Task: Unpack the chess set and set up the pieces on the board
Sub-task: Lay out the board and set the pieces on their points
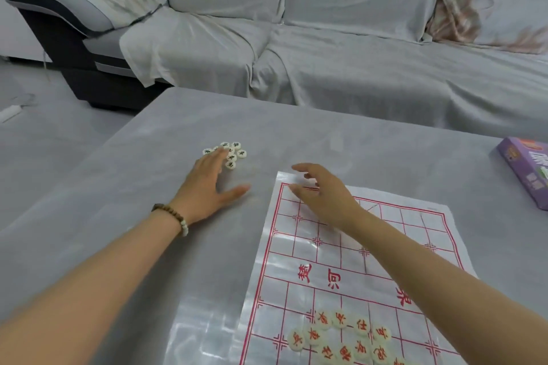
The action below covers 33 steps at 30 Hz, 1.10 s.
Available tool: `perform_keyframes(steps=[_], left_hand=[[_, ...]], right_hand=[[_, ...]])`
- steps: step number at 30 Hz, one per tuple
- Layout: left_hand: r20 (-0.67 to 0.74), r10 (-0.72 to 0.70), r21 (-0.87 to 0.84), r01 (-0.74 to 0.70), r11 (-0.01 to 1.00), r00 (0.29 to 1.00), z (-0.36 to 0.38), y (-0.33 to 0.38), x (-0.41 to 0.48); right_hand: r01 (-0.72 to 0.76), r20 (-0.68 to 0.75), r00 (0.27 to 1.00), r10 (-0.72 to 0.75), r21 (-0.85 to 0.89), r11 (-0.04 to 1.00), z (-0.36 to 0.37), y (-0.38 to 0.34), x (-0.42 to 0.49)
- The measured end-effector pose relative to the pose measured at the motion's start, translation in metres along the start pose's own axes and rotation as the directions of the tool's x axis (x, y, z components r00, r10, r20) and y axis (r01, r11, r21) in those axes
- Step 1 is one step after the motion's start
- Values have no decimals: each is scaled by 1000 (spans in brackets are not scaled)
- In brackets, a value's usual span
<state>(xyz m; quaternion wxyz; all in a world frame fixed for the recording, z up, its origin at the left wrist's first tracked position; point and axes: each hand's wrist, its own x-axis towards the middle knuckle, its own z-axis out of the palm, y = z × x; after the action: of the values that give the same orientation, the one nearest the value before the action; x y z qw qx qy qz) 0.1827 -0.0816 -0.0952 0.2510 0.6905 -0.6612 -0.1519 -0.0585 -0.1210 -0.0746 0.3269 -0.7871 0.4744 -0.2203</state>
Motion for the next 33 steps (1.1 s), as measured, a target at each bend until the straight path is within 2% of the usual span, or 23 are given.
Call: perform_keyframes(steps=[2,5,9,11,15,21,24,26,29,33], left_hand=[[39,28,36,-30,999,999,-7,-17,12],[62,-2,39,-1,999,998,-9,-32,31],[46,7,36,-8,999,999,-4,-33,52],[37,35,4,-35,999,999,-3,-33,61],[-6,128,-3,-128,992,992,1,-31,66],[-22,139,-38,-139,990,990,2,-32,29],[-21,108,-31,-109,994,994,0,-28,-5],[-38,96,-33,-97,995,995,-2,-26,-31],[-38,74,-90,-77,993,997,-6,-24,-61],[-56,17,-144,-24,989,998,-13,-24,-85]], right_hand=[[57,74,996,-54,-45,997,19,-15,26],[98,132,987,-90,-52,994,41,-34,64],[-13,148,989,-2,104,994,60,-54,106],[-11,159,987,-17,173,985,68,-58,116],[17,146,988,-53,236,972,76,-61,110],[-50,211,977,9,191,980,70,-64,69],[-59,243,970,-3,245,968,68,-68,39],[-4,273,961,-50,196,981,68,-68,21],[96,294,951,-93,2,995,68,-64,2],[134,249,964,-91,-163,977,71,-64,-15]])
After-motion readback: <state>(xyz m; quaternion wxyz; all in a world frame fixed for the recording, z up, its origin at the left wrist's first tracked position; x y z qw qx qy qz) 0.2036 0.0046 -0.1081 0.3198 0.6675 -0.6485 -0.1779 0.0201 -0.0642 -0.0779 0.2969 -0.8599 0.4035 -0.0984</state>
